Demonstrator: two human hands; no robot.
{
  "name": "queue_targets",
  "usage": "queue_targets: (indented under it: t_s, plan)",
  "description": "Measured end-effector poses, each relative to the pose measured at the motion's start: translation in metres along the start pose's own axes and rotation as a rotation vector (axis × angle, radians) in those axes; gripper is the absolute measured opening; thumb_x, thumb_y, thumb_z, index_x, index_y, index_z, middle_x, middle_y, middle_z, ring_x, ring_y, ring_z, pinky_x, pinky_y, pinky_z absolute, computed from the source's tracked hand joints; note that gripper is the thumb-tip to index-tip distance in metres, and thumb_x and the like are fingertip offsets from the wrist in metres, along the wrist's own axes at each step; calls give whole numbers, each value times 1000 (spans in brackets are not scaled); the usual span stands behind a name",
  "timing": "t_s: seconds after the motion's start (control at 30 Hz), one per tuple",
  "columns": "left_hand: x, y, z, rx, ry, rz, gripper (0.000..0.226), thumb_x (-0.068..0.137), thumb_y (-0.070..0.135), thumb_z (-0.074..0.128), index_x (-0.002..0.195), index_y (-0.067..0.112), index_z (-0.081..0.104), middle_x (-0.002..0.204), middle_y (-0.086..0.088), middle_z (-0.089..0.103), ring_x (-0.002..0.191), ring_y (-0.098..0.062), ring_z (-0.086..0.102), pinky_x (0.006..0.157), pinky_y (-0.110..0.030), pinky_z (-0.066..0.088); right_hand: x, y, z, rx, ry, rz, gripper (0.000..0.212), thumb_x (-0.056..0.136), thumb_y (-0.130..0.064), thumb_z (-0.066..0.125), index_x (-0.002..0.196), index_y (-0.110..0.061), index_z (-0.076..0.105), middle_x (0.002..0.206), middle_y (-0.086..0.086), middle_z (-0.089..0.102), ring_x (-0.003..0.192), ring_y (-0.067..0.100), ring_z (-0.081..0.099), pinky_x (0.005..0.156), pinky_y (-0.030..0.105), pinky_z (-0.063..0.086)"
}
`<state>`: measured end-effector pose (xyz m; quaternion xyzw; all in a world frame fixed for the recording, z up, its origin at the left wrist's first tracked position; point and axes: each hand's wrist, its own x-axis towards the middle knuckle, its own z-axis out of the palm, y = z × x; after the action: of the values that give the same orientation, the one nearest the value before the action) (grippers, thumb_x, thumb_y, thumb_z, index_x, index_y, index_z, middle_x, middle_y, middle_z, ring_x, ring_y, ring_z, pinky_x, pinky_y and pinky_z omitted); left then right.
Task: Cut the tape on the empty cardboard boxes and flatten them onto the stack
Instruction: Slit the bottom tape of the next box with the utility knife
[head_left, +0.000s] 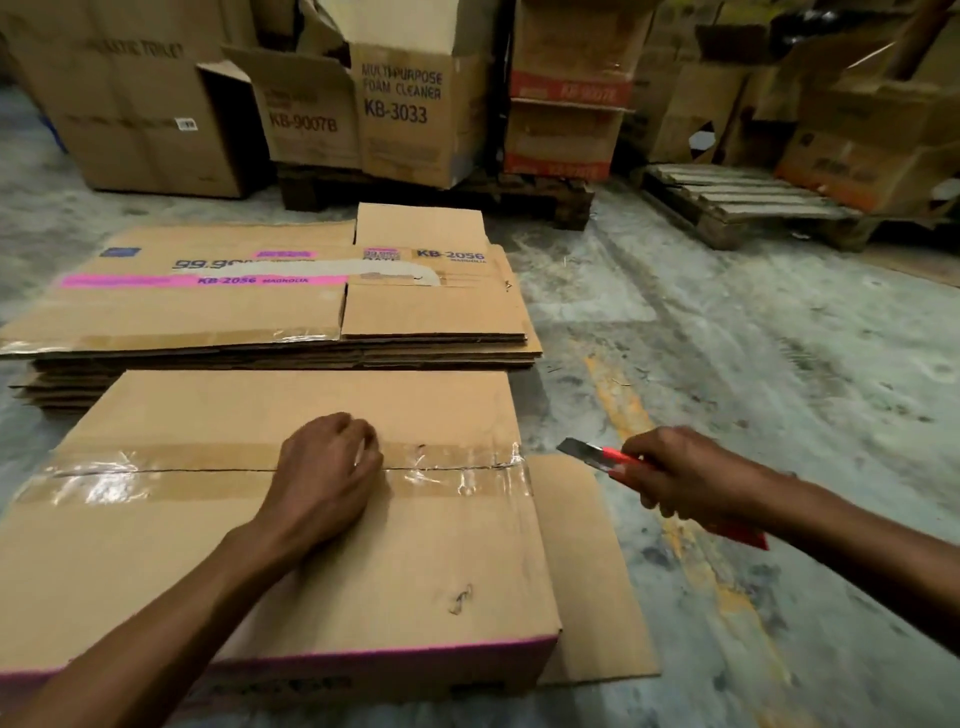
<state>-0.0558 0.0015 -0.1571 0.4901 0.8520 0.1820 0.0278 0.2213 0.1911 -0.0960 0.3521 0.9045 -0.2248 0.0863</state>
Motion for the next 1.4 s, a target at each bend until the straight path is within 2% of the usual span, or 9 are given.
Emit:
queue_targets:
  t_s: [0.17,0.3,0.43,0.53,0.63,0.73,0.8,1.27,1.4]
  plan:
    - [50,53,7,-56,-196,26,51,95,44,43,136,13,45,138,-15,48,125,-31,44,101,-45,40,17,-12,32,433,15,122,29,97,-26,47,77,-9,60,68,6,66,49,13,59,43,23,47]
    - [96,82,26,23,-293,-106,79,83,66,46,141,13,35,146,-20,37,134,-40,33,103,-55,37,22,-12,41,555,29,103,29,96,-27,48,88,-4,64,69,6,68,49,12,59,44,23,47]
    - [114,103,38,152,-340,-116,92,73,72,55,137,9,35,138,-20,44,122,-37,44,100,-49,41,23,-7,47,600,24,81,25,95,-27,48,84,-11,62,68,4,67,50,11,60,46,23,47]
    - [120,101,41,172,-342,-98,86,70,70,61,127,7,46,125,-18,54,109,-34,53,93,-46,47,22,-3,49,613,6,70,26,96,-28,48,89,-8,64,71,6,69,51,12,60,48,24,48]
    - [125,101,38,128,-340,-50,64,69,67,64,92,7,65,95,-13,66,86,-29,61,76,-39,53,23,-1,48,636,26,58,27,96,-28,48,91,-7,65,72,7,69,52,12,61,47,23,50]
    - [126,104,34,153,-333,-21,55,71,65,64,67,11,63,69,-4,57,70,-23,56,62,-32,45,26,-2,47,649,27,49,27,96,-26,48,92,-6,65,71,6,68,51,11,60,47,22,49]
    - [127,105,33,153,-326,-14,55,72,64,63,56,12,54,60,-2,49,62,-21,50,60,-30,40,29,-2,48,644,14,50,27,96,-26,47,93,-6,64,71,6,68,50,10,59,45,21,47]
    - [128,102,41,149,-262,33,62,71,67,62,49,11,48,51,-1,43,49,-17,40,59,-30,37,38,2,38,518,-137,-56,30,96,-30,48,71,-19,60,62,0,62,47,8,54,48,24,47]
    - [127,101,40,158,-235,27,63,70,68,61,49,11,47,51,-1,43,51,-18,40,60,-30,38,36,-4,42,488,-81,-88,32,97,-30,46,67,-22,56,62,-1,61,43,5,51,46,22,45]
